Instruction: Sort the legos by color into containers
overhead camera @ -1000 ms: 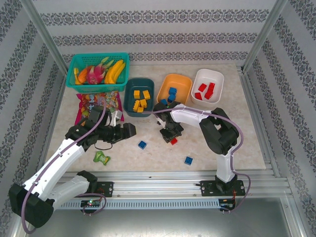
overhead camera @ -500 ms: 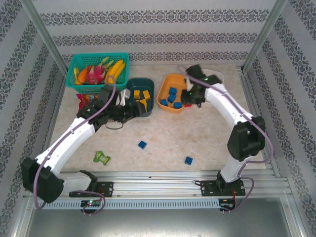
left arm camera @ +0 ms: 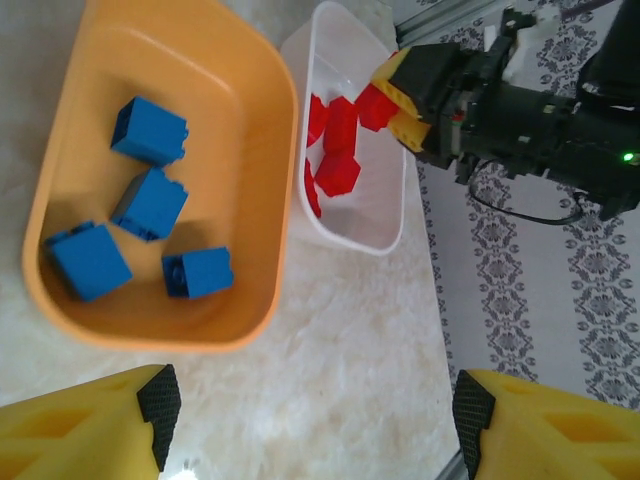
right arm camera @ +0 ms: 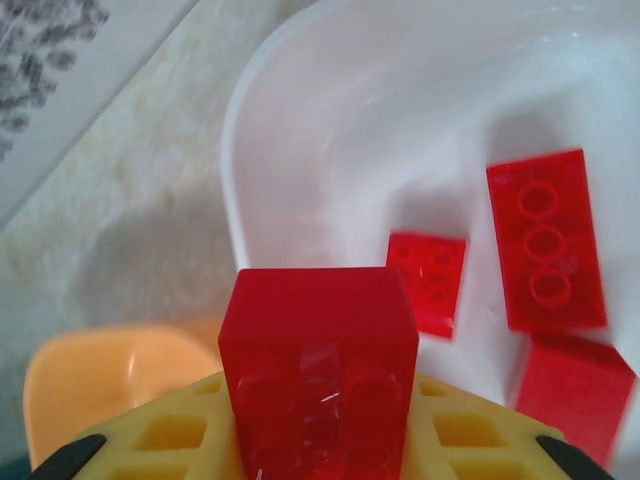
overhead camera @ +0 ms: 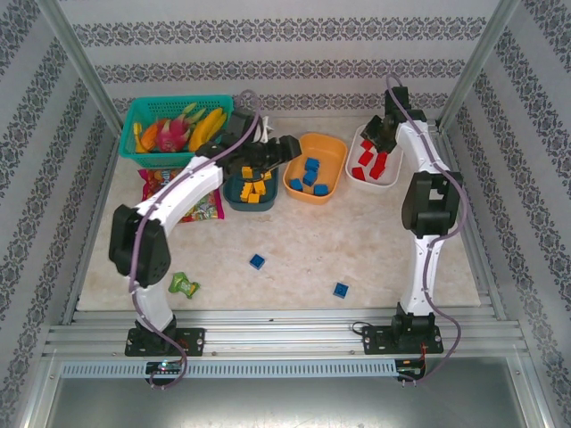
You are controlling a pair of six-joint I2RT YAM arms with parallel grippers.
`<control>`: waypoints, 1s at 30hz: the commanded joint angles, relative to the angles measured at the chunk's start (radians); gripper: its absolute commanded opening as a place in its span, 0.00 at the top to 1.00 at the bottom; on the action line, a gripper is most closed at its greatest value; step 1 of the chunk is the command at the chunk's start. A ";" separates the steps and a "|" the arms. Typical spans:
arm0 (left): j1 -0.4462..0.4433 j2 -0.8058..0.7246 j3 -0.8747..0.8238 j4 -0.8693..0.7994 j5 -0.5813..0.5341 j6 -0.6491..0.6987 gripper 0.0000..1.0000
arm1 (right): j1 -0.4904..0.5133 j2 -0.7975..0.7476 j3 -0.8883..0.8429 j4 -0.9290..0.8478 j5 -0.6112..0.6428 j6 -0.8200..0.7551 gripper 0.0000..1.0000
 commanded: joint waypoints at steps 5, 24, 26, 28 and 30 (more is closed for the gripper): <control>-0.025 0.196 0.283 0.029 0.009 0.031 0.25 | -0.020 0.153 0.163 0.085 0.024 0.349 0.77; -0.060 0.288 0.453 -0.063 -0.039 0.043 0.25 | -0.058 0.278 0.336 0.045 0.028 0.453 0.47; -0.064 0.264 0.431 -0.072 -0.049 0.048 0.25 | -0.054 0.251 0.338 0.034 0.026 0.432 0.45; -0.064 0.232 0.400 -0.081 -0.067 0.047 0.25 | -0.049 0.210 0.321 0.023 0.026 0.407 0.43; -0.064 0.192 0.360 -0.090 -0.090 0.048 0.25 | -0.043 0.156 0.287 0.023 0.033 0.383 0.44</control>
